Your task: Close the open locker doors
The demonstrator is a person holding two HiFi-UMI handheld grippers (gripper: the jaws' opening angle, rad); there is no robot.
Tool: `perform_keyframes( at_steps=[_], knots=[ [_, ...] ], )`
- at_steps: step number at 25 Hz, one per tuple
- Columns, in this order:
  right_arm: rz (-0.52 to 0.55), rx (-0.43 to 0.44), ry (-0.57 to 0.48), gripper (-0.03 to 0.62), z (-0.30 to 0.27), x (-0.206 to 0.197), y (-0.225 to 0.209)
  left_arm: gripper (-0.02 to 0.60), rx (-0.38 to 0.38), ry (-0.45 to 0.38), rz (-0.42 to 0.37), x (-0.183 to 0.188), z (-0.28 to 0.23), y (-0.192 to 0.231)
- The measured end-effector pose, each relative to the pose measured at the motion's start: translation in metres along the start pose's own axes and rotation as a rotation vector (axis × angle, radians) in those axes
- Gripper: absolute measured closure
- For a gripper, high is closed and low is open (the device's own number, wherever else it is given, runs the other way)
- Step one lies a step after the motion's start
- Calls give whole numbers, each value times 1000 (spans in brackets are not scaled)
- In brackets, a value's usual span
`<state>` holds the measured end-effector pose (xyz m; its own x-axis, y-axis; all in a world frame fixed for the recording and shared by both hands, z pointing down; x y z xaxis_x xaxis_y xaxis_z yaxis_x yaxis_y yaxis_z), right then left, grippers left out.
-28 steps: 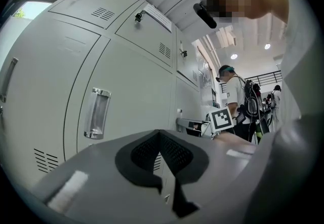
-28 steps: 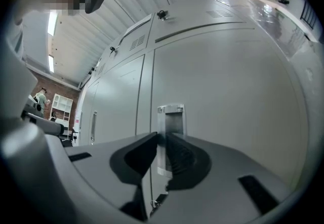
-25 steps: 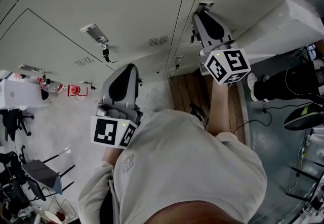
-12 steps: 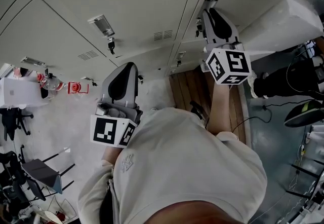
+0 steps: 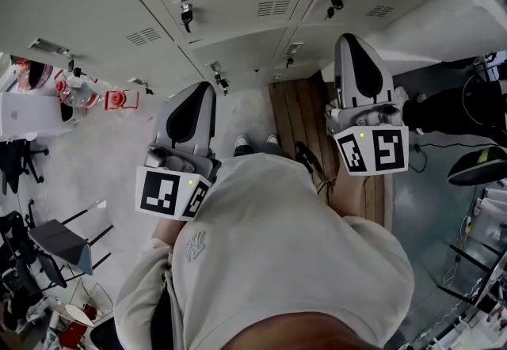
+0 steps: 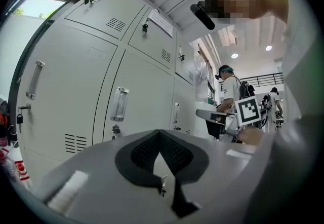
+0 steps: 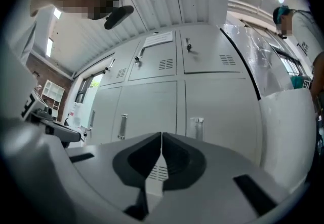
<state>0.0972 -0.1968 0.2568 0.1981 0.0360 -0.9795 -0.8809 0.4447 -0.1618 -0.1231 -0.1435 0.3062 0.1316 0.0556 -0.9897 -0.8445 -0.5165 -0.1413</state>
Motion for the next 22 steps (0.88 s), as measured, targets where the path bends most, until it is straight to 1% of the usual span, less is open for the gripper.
perform_keyframes(
  at_steps=[6, 12, 18, 22],
  knots=[
    [-57, 7, 56, 582, 49, -21, 30, 583, 3, 14, 5, -1, 30, -23],
    [-87, 36, 97, 582, 95, -30, 44, 583, 34, 9, 5, 5, 58, -60],
    [-111, 74, 127, 582, 151, -40, 48, 583, 64, -1, 17, 3, 83, -112],
    [-133, 78, 138, 582, 175, -48, 46, 583, 79, 8, 15, -2, 93, -132]
  ],
)
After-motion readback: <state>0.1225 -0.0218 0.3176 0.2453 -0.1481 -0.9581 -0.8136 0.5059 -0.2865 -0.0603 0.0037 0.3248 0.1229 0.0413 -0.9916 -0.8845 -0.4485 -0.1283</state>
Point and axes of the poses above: the fingertips, and each gripper's own axes: z backward along the fingers, y to its left, x out of its top, the point moved 3 cm from there along z, backward along the fingers, and after that the axes turned 15 degrees about -z, right-handed, at the moved point
